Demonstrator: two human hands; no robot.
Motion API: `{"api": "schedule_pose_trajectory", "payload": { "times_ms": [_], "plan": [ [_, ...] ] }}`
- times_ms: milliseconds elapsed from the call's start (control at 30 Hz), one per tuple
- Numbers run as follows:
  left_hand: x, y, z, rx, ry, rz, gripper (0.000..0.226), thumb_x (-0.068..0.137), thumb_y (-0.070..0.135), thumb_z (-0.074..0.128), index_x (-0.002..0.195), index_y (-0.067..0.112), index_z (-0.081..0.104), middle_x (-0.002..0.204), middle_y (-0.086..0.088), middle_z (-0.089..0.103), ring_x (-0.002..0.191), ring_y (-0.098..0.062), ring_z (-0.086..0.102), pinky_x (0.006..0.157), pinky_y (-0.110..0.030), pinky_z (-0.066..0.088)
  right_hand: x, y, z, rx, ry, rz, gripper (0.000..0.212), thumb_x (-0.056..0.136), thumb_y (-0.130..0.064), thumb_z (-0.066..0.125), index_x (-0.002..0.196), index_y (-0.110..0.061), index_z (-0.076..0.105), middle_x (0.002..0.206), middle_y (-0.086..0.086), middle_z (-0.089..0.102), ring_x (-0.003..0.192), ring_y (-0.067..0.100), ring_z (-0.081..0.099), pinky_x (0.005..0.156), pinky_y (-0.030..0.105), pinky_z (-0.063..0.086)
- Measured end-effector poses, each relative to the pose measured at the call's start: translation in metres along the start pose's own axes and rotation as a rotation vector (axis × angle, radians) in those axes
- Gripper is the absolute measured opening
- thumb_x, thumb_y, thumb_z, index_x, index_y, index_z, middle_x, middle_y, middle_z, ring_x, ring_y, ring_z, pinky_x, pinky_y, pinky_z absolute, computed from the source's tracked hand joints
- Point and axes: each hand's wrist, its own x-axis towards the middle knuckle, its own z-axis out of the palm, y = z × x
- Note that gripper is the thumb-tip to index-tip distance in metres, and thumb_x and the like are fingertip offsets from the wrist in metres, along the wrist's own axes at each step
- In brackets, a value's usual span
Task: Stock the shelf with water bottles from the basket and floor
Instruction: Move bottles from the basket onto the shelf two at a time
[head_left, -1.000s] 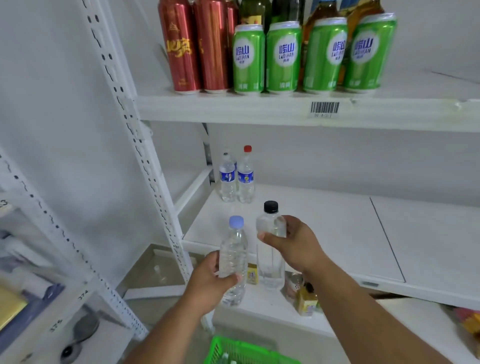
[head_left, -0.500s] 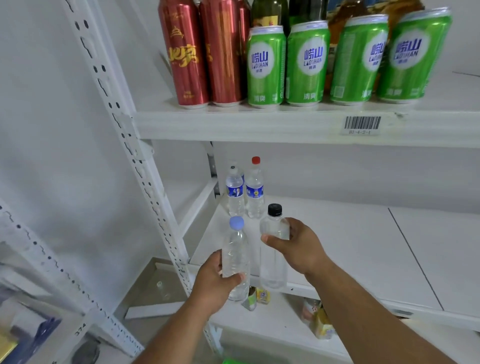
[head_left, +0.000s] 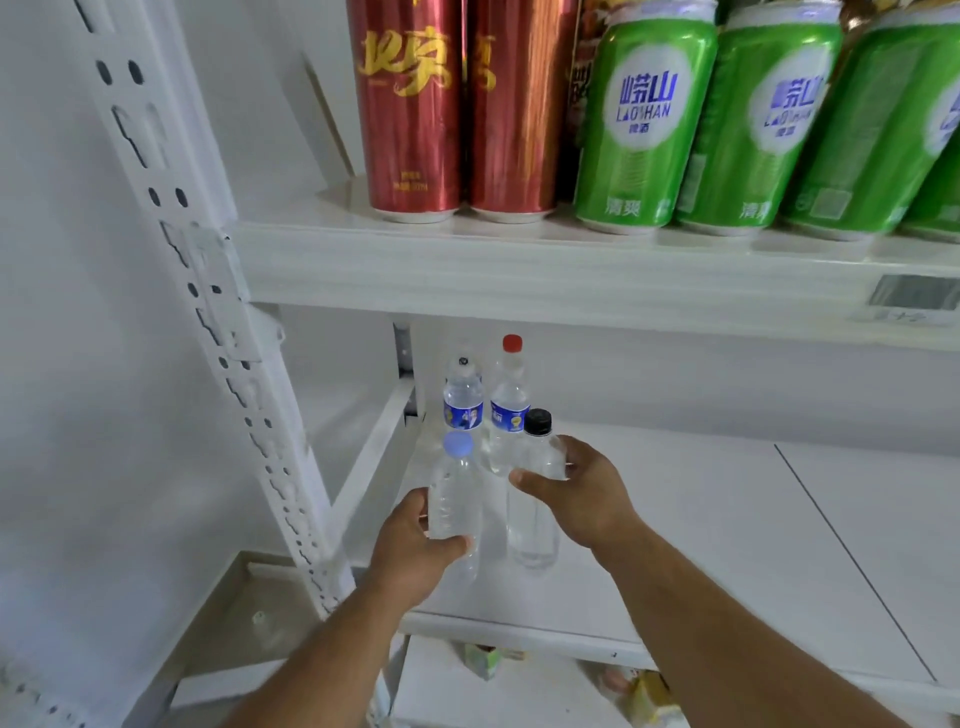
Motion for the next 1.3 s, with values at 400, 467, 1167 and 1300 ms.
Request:
{"api": "schedule_pose_trajectory", "payload": {
  "times_ms": [400, 467, 1167, 1300],
  "plan": [
    [0.093, -0.017, 0.018, -0.018, 0.043, -0.007, 0.052, 0.068, 0.015, 0.085, 0.114, 0.027, 0.062, 0.103, 0.01, 0.071, 0.097, -0.01, 0.067, 0.086, -0.035, 0.057, 0.078, 0.031, 0.029, -0.041, -0.011, 0.035, 0.066, 0.07, -0.046, 0.085, 0.129, -0.032, 0.06, 0.118, -0.011, 0.065, 0.107, 0.01, 0.061, 0.088, 0.029, 0.051],
    [0.102, -0.018, 0.02, -0.024, 0.039, 0.0, 0.052, 0.068, 0.013, 0.084, 0.113, 0.029, 0.062, 0.102, 0.01, 0.072, 0.097, -0.009, 0.067, 0.086, -0.036, 0.057, 0.082, 0.031, 0.032, -0.046, -0.021, 0.028, 0.064, 0.07, -0.046, 0.084, 0.128, -0.033, 0.06, 0.117, -0.013, 0.065, 0.106, 0.008, 0.061, 0.085, 0.027, 0.05],
    [0.118, -0.021, 0.024, 0.041, -0.012, 0.052, 0.052, 0.079, 0.011, 0.078, 0.12, 0.034, 0.055, 0.109, 0.022, 0.064, 0.104, 0.006, 0.059, 0.086, -0.02, 0.047, 0.096, 0.025, 0.038, -0.007, -0.027, -0.01, 0.049, 0.077, -0.03, 0.082, 0.117, -0.04, 0.056, 0.106, -0.026, 0.059, 0.096, -0.001, 0.057, 0.076, 0.019, 0.044],
    [0.111, -0.02, 0.023, 0.061, -0.036, 0.02, 0.058, 0.08, 0.013, 0.078, 0.131, 0.027, 0.053, 0.119, 0.018, 0.062, 0.115, -0.004, 0.058, 0.083, -0.014, 0.046, 0.092, 0.024, 0.039, -0.019, -0.014, 0.021, 0.05, 0.078, -0.029, 0.082, 0.118, -0.04, 0.054, 0.108, -0.024, 0.06, 0.104, 0.007, 0.057, 0.079, 0.022, 0.041]
  ]
}}
